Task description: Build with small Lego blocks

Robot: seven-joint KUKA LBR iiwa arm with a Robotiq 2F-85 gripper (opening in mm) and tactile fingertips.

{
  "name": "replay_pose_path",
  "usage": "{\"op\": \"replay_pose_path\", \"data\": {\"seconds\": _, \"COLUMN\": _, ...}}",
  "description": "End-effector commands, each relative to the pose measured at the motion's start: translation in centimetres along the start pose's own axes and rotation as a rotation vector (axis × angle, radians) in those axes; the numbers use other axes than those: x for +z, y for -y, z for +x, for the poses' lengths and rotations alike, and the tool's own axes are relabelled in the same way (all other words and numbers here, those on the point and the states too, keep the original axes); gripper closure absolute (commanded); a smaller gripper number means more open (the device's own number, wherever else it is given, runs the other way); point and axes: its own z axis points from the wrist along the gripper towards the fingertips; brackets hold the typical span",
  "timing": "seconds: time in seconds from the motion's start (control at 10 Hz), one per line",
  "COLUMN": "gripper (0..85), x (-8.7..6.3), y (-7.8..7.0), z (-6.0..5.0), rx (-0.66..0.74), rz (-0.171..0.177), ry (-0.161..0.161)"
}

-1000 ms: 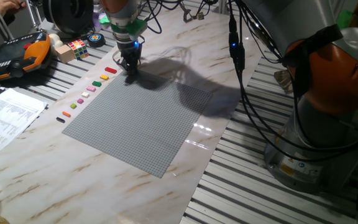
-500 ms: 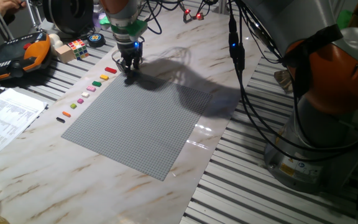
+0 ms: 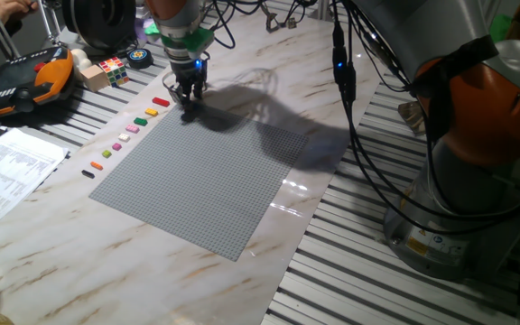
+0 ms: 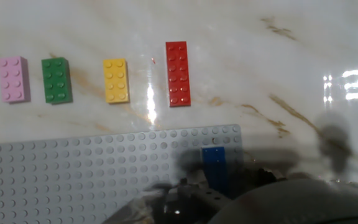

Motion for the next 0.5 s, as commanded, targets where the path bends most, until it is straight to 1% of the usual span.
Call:
{"op": "replay_pose_path", "data": {"seconds": 0.0, "gripper": 37.3, "x": 0.02, "y": -0.04, "z": 0.01, "rx": 0.002, "rz": 0.000, "ry": 0.000}}
{"op": "replay_pose_path", "data": {"seconds": 0.2, "gripper": 36.3, "x": 0.03, "y": -0.14, "z": 0.02, "rx": -0.002, "rz": -0.018, "ry": -0.001}}
{"op": "replay_pose_path", "data": {"seconds": 0.4, "gripper": 33.3, "x": -0.07, "y": -0.16, "z": -0.01, "rx": 0.000, "rz": -0.027, "ry": -0.003}}
